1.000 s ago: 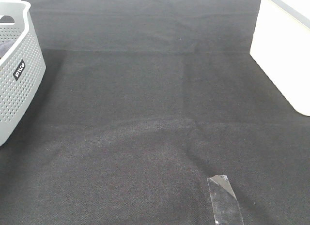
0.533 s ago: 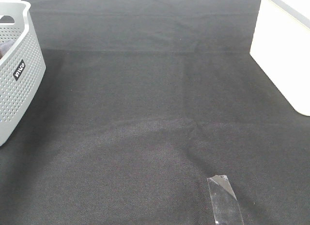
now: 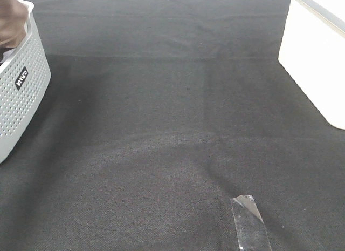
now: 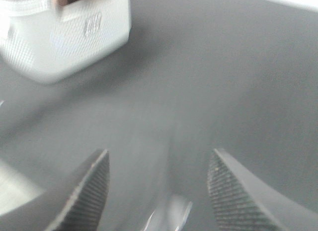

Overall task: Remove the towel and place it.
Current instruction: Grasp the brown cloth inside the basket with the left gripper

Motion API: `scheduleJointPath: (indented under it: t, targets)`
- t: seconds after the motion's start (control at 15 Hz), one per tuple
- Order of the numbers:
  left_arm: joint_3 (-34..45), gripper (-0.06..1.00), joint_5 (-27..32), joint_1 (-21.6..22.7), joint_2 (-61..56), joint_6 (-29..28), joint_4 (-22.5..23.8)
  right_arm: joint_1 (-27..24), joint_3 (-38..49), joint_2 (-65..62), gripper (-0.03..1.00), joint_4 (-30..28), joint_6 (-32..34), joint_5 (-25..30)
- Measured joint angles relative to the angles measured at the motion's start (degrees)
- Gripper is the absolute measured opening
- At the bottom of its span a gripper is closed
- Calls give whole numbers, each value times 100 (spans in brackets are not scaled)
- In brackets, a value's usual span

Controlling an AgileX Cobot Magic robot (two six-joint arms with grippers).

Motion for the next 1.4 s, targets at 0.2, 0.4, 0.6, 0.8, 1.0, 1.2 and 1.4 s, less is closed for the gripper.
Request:
scheduleJointPath:
  t: [0.2, 0.4, 0.6, 0.8, 1.0, 1.2, 1.4]
  targets:
    - [0, 0, -367, -453, 52, 0, 29, 0, 0, 498, 56, 544, -974, -390]
    - [0, 0, -275, -900, 286, 327, 29, 0, 0, 1427, 56, 1306, -2114, -567]
    - [0, 0, -63, -1261, 367, 871, 0, 0, 0, 2320, 56, 2212, -3317, -848]
    - [0, 0, 115, -1570, 470, 1438, -281, 0, 0, 3449, 56, 3535, -5111, -957]
    - [0, 0, 567, -1725, 573, 2739, -968, 0, 0, 4372, 56, 4962, -6663, -963]
    - [0, 0, 1220, -1753, 579, 4773, -2676, 0, 0, 5122, 56, 5678, -7729, -974]
    - [0, 0, 1364, -1753, 579, 5964, -3982, 0, 0, 5644, 56, 6113, -8365, -928]
